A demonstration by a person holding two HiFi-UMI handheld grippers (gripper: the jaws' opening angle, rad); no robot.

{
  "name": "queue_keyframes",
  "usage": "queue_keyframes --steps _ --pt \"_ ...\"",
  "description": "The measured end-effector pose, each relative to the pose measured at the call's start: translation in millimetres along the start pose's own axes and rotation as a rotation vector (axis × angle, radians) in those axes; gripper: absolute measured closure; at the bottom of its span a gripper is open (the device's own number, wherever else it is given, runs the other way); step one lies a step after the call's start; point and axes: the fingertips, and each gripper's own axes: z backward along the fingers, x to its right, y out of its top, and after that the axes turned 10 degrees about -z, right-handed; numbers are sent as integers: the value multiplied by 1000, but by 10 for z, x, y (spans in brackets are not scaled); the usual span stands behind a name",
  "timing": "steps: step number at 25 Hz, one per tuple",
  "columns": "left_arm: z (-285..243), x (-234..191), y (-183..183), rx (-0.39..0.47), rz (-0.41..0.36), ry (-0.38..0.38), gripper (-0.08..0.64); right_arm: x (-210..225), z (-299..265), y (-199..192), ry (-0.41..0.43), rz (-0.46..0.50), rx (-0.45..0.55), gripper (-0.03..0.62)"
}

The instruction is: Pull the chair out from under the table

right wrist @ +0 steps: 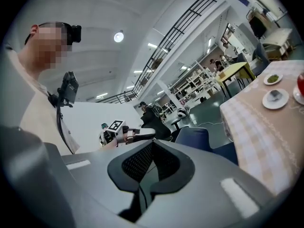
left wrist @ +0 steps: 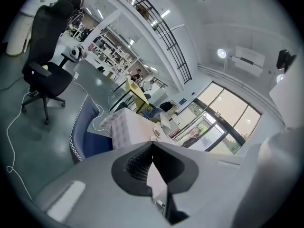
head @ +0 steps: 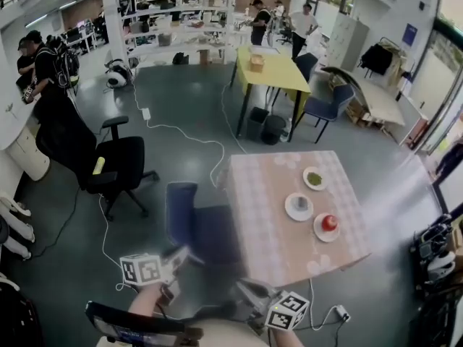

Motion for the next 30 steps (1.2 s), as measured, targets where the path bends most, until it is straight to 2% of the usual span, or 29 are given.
queue_keyframes --steps 6,11,15,18,21,24,30 --pt "-406 254 115 -7 -34 2 561 319 233 337 10 -1 26 578" --pt "-605 399 32 -33 -50 22 561 607 360 425 -7 32 -20 578" --pt "-584 432 34 -12 -59 54 561 639 400 499 22 47 -36 578" --pt "-583 429 154 5 -98 78 561 652 436 623 22 44 -7 578" --pt "-633 421 310 26 -104 91 561 685 406 715 20 41 -10 580" --pt "-670 286 434 35 -93 81 561 680 246 692 18 48 -27 578" --pt "-695 -245 597 29 -65 71 561 696 -213 672 -28 49 -62 580"
